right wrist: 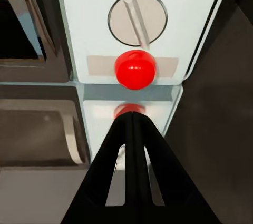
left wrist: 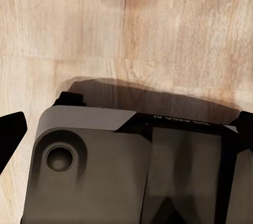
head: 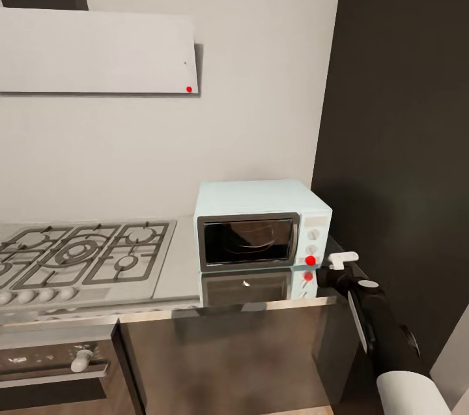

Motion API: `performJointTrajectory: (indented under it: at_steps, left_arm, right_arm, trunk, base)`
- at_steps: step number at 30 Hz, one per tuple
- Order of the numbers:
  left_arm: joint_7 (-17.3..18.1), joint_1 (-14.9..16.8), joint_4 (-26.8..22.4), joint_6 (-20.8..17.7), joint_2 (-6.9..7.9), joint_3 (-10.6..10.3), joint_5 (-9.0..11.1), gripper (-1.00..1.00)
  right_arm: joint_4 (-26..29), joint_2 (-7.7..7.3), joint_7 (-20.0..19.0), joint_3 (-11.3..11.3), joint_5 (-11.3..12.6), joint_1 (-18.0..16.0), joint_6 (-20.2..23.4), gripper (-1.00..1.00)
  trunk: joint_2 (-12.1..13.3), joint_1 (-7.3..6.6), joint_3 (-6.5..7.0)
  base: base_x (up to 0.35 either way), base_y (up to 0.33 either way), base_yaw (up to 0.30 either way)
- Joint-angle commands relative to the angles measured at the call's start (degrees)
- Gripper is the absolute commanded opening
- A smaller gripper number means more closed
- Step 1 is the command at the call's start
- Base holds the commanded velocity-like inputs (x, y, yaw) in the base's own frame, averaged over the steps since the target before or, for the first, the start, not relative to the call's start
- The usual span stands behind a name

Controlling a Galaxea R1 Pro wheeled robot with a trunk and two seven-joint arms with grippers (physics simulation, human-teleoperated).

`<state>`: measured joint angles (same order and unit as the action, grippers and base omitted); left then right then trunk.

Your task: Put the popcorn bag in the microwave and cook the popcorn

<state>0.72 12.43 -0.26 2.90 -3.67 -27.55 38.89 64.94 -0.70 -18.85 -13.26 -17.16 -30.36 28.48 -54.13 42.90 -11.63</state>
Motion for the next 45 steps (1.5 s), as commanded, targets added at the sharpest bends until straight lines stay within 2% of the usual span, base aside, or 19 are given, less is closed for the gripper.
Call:
performJointTrajectory:
  at_steps: [1,5,7,11,26,38,45]
  left_arm:
    - [0.1,0.1,0.1,0.2,-0.02,-0.5,0.5,1.00]
    - [0.1,0.1,0.1,0.3,-0.02,-0.5,0.5,1.00]
    - [0.1,0.1,0.1,0.3,-0.03,-0.5,0.5,1.00]
    - [0.1,0.1,0.1,0.3,-0.02,-0.5,0.6,1.00]
    - [0.1,0.1,0.1,0.2,0.03,-0.4,0.6,1.00]
    - [0.1,0.1,0.1,0.2,0.14,-0.4,0.7,1.00]
    - [0.1,0.1,0.1,0.2,0.16,-0.4,0.7,1.00]
  right_arm:
    - [0.1,0.01,-0.7,-0.1,-0.6,0.0,0.2,-1.00]
    - [0.0,-0.07,-0.5,-0.4,-0.5,0.0,0.2,-1.00]
    - [0.1,-0.06,-0.3,-2.1,-0.6,0.0,0.2,-1.00]
    - [0.1,-0.03,-0.2,-3.2,-0.8,0.0,0.0,-1.00]
    - [0.0,0.67,-0.1,-3.0,-1.0,0.0,-0.1,-1.00]
    - [-0.1,0.55,-0.1,-3.1,-0.9,0.0,-0.4,-1.00]
    - [-5.0,0.50,0.5,-2.9,-1.3,0.0,-3.4,-1.00]
  trunk:
    - [-0.1,0.01,-0.08]
    - [-0.1,0.01,-0.08]
    - [-0.1,0.01,-0.08]
    - [-0.1,0.01,-0.08]
    - [-0.1,0.01,-0.08]
    - [-0.1,0.01,-0.08]
    - [-0.1,0.01,-0.08]
  base:
    - [0.000,0.000,0.000]
    - [0.000,0.000,0.000]
    - [0.003,0.000,0.000]
    - [0.177,0.000,0.000]
    - [0.053,0.000,0.000]
    - [0.122,0.000,0.000]
    - [0.138,0.000,0.000]
